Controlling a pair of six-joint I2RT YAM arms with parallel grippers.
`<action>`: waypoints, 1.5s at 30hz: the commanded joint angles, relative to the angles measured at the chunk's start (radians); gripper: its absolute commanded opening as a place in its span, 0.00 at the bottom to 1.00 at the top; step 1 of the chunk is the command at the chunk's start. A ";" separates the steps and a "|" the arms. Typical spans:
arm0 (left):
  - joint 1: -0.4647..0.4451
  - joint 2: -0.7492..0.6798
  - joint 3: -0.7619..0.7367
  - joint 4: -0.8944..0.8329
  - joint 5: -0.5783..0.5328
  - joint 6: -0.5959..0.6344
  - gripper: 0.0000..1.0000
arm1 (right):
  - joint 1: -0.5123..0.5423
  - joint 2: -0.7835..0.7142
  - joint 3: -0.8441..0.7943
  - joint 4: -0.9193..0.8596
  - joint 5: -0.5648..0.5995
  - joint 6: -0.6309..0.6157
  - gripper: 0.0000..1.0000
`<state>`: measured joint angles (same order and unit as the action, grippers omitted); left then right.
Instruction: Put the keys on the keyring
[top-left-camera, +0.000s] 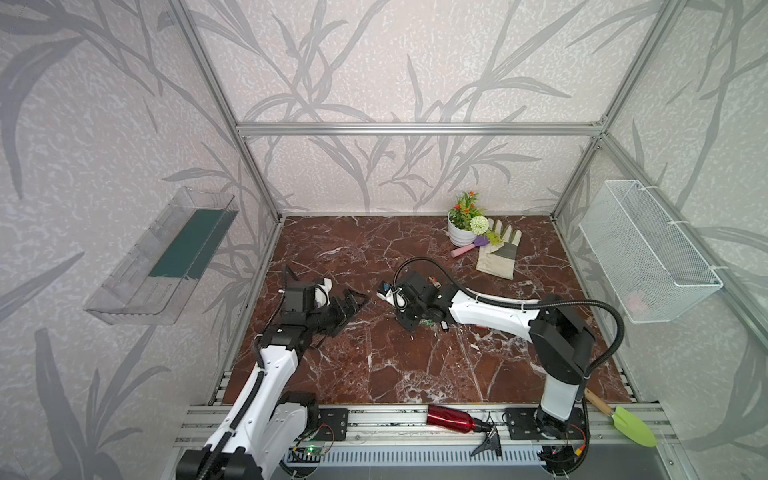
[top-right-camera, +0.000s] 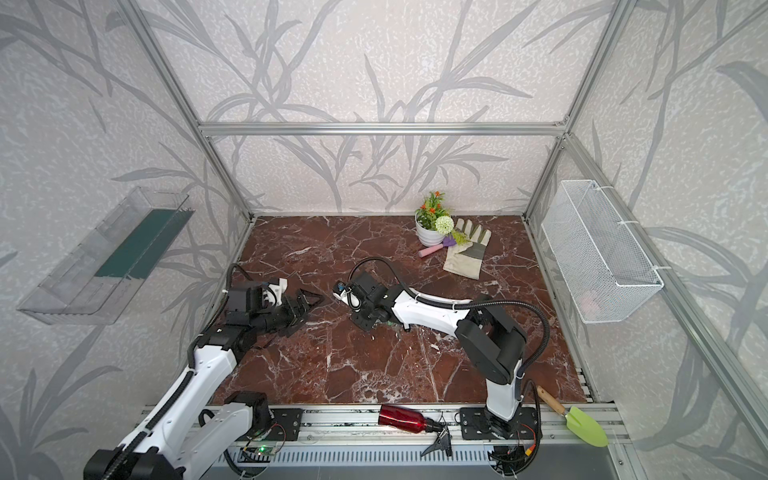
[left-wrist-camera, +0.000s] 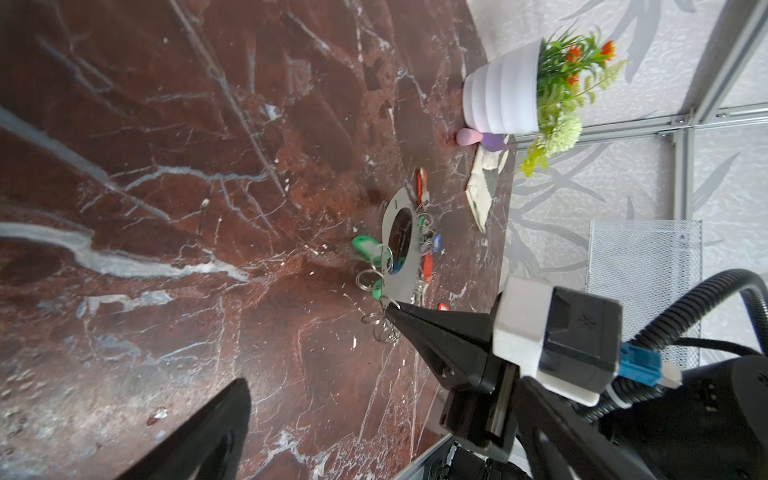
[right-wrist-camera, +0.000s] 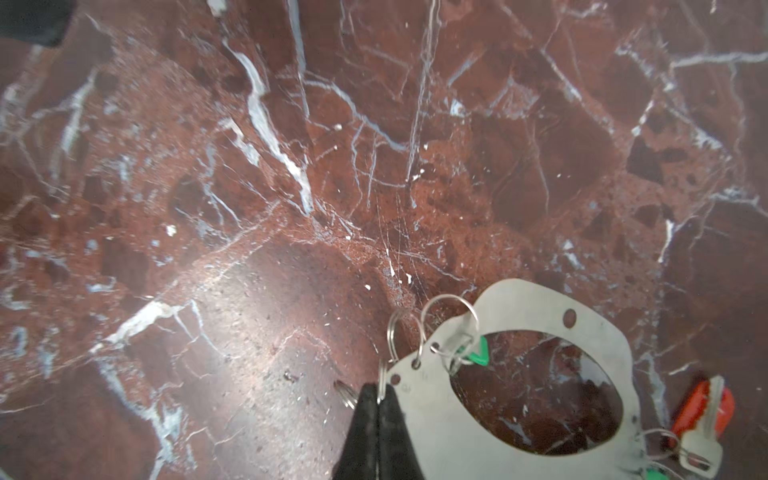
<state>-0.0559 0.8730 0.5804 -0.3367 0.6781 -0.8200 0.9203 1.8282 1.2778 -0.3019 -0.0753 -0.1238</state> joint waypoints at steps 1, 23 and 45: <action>0.004 -0.044 0.063 -0.016 -0.006 0.043 0.97 | -0.030 -0.084 -0.003 -0.020 -0.073 0.001 0.00; -0.142 0.027 0.327 0.229 0.018 0.341 0.36 | -0.259 -0.369 -0.019 0.044 -0.578 -0.054 0.00; -0.315 0.474 0.647 0.022 0.158 0.975 0.29 | -0.349 -0.536 -0.149 0.226 -0.720 0.041 0.00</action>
<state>-0.3515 1.3285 1.2087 -0.2043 0.7990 0.0093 0.5865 1.3006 1.1271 -0.1558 -0.7303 -0.1108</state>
